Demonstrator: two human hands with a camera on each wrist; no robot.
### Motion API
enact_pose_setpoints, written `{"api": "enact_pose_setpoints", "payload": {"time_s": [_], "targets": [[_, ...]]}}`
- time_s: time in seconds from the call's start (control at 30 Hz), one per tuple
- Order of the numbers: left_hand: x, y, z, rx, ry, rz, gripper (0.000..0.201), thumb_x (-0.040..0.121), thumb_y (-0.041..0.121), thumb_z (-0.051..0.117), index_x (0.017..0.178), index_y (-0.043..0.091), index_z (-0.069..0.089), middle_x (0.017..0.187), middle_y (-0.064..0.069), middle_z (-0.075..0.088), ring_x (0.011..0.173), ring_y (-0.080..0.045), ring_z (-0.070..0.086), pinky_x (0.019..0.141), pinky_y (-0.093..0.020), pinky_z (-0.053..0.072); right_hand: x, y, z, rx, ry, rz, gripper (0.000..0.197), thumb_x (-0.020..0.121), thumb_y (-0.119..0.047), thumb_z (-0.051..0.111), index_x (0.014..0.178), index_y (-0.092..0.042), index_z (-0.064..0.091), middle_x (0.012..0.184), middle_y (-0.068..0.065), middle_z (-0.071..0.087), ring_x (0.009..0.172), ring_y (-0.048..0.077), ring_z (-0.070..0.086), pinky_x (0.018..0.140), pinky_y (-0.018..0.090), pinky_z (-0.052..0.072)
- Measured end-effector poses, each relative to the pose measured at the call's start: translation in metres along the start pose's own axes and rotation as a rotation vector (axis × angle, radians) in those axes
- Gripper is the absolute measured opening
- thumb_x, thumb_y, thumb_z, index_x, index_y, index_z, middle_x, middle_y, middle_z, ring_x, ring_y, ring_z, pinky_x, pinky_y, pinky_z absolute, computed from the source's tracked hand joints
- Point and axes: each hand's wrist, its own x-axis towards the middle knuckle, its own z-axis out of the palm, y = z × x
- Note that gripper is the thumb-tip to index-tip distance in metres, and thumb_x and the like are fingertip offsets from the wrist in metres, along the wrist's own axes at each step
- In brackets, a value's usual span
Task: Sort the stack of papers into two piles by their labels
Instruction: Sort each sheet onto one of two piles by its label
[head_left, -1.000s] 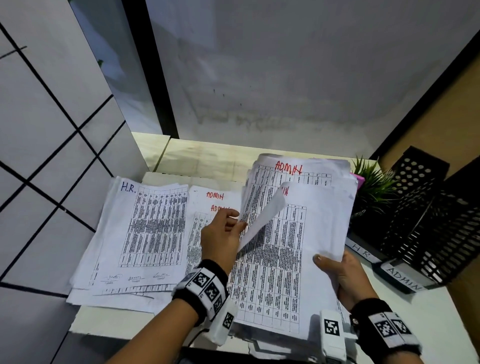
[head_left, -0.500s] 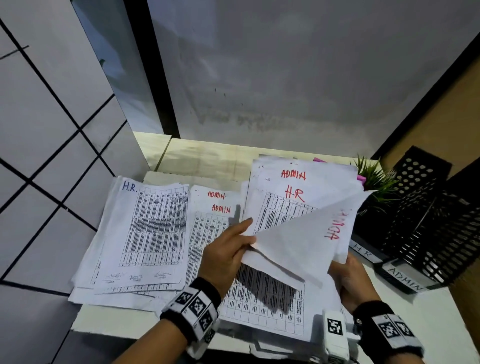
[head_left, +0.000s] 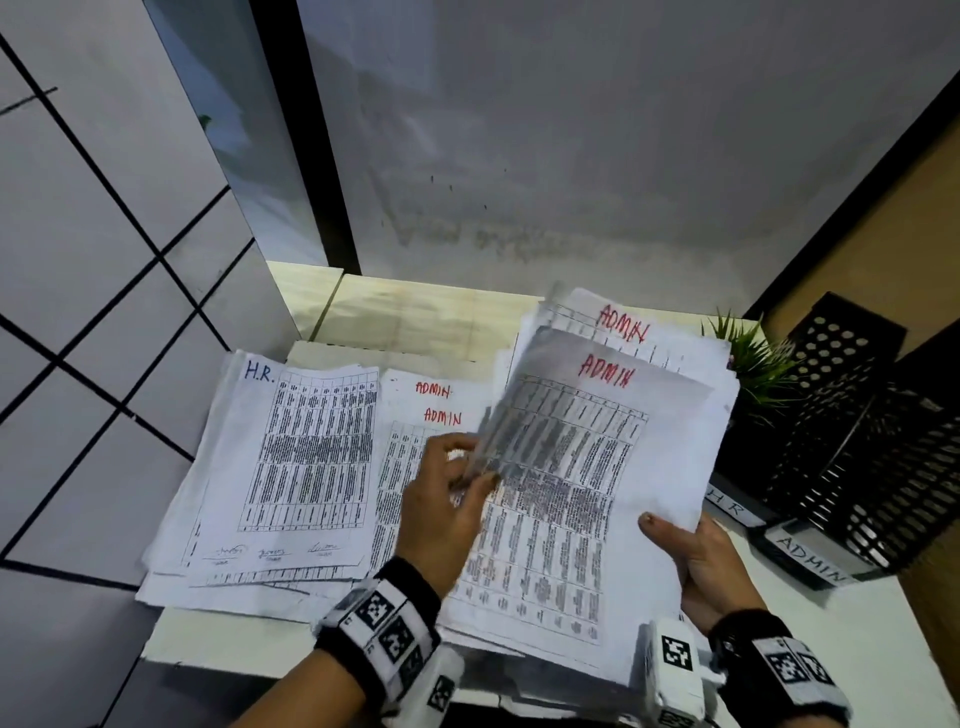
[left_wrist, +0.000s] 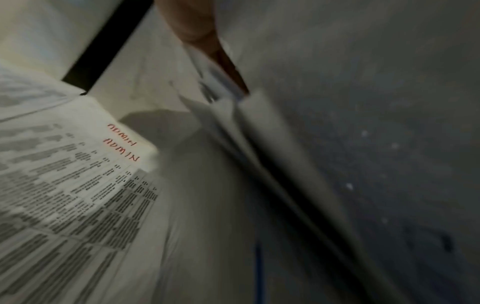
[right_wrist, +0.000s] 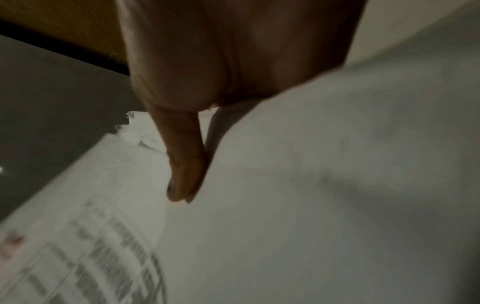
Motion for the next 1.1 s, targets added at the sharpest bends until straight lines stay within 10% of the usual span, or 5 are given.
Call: {"api": "enact_pose_setpoints", "payload": {"time_s": [0.3,0.47,0.57,0.77,1.1], "targets": [[0.038,-0.052,-0.089,0.036,0.196,-0.383,0.014,0.086,0.014,0.069,0.096,0.006,0.065,0.090,-0.004,0.068,0.095,-0.030,0.064,0.080,-0.032,0.051,-0.003,-0.009,-0.036,0.046,0.143,-0.062,0.074,0.058,-0.016,0.082,0.127,-0.005,0.058,0.111,0.015,0.071,0.098,0.032,0.069,0.076,0.047,0.059],[0.041,-0.105,-0.098,0.215,0.030,-0.591,0.062,0.091,0.025,0.064,0.142,0.001,0.040,0.146,-0.017,0.041,0.133,-0.032,0.041,0.108,-0.039,0.033,-0.010,-0.018,-0.040,0.109,0.210,-0.040,0.054,0.078,-0.009,0.068,0.126,0.010,0.053,0.103,0.016,0.073,0.086,0.022,0.073,0.055,0.029,0.058],[0.043,-0.126,-0.097,0.325,-0.030,-0.608,0.054,0.092,0.023,0.063,0.137,0.000,0.046,0.136,-0.020,0.052,0.122,-0.036,0.051,0.104,-0.042,0.039,-0.013,-0.021,-0.035,0.081,0.224,-0.039,0.031,0.092,-0.004,0.056,0.120,0.008,0.055,0.077,0.003,0.076,0.065,0.013,0.073,0.048,0.023,0.055],[0.051,-0.131,-0.081,0.463,-0.080,-0.495,0.026,0.100,0.020,0.047,0.101,0.000,0.064,0.062,-0.003,0.051,0.052,-0.018,0.041,0.051,-0.025,0.035,-0.010,-0.007,-0.033,0.093,0.154,-0.046,0.076,0.062,-0.014,0.085,0.132,-0.010,0.057,0.129,0.022,0.062,0.114,0.041,0.061,0.094,0.067,0.044],[0.054,-0.131,-0.092,0.988,-0.286,-0.421,0.054,0.092,0.056,0.043,0.128,0.017,0.053,0.123,-0.013,0.046,0.110,-0.030,0.049,0.088,-0.040,0.047,-0.010,-0.010,-0.018,-0.021,0.052,-0.105,0.077,0.042,-0.019,0.093,0.113,-0.010,0.064,0.102,0.013,0.075,0.088,0.029,0.073,0.064,0.039,0.060]]}}
